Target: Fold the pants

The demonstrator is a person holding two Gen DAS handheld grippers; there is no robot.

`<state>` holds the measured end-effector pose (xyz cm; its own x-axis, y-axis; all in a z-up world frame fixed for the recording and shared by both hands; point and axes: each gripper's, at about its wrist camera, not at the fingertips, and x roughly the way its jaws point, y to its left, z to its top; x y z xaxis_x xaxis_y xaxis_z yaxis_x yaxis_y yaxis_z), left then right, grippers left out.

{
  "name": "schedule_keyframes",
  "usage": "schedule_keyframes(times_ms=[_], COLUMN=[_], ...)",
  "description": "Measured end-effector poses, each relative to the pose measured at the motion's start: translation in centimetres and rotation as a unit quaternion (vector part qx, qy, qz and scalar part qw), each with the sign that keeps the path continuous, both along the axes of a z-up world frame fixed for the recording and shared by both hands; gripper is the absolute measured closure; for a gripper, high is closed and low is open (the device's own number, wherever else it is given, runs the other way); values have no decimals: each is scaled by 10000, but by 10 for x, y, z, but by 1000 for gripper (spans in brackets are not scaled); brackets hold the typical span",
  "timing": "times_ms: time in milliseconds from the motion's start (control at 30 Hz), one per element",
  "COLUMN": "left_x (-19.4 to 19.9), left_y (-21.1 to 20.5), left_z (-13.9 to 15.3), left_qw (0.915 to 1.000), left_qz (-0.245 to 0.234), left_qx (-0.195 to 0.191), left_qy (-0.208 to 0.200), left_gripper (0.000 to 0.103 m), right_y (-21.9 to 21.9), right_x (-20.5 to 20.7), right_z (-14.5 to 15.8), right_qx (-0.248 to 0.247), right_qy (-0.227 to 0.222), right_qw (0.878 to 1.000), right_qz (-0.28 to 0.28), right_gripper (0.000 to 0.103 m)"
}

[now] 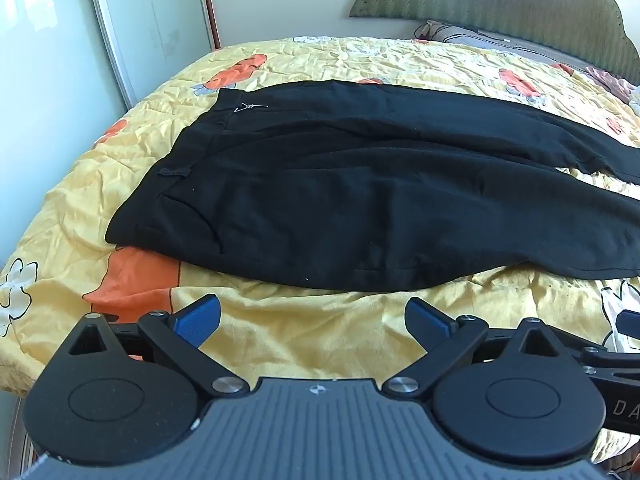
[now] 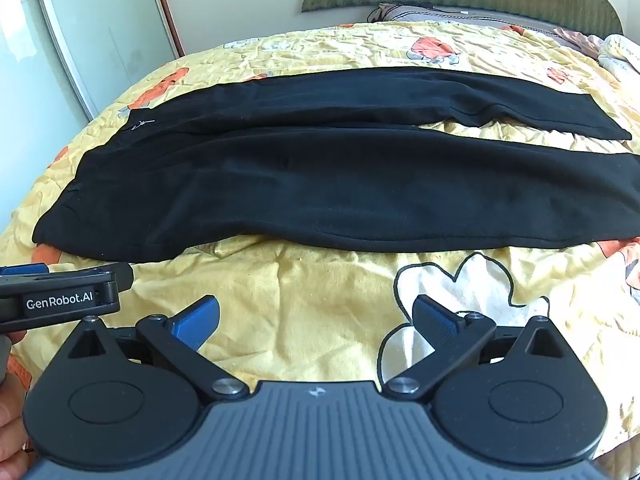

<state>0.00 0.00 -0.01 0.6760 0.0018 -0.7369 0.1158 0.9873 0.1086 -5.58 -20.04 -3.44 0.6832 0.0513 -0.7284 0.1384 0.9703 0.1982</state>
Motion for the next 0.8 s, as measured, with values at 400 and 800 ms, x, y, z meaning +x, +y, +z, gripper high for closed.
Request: schedule_keyframes(times_ms=[400, 800], left_x=[0, 0], left_y=[1, -3], left_z=[-2, -3], left_qw=[10000, 10000], left_qz=[-10, -7], left_qx=[29, 13], left_qy=[-7, 50], left_gripper=[3, 3], right_y=[-1, -1], right_x=[1, 2], right_z=[-4, -6], right_qx=[52, 56], right_qy=[43, 62], right_qw=[10000, 10000], right_qz=[0, 15], right_gripper=[0, 0])
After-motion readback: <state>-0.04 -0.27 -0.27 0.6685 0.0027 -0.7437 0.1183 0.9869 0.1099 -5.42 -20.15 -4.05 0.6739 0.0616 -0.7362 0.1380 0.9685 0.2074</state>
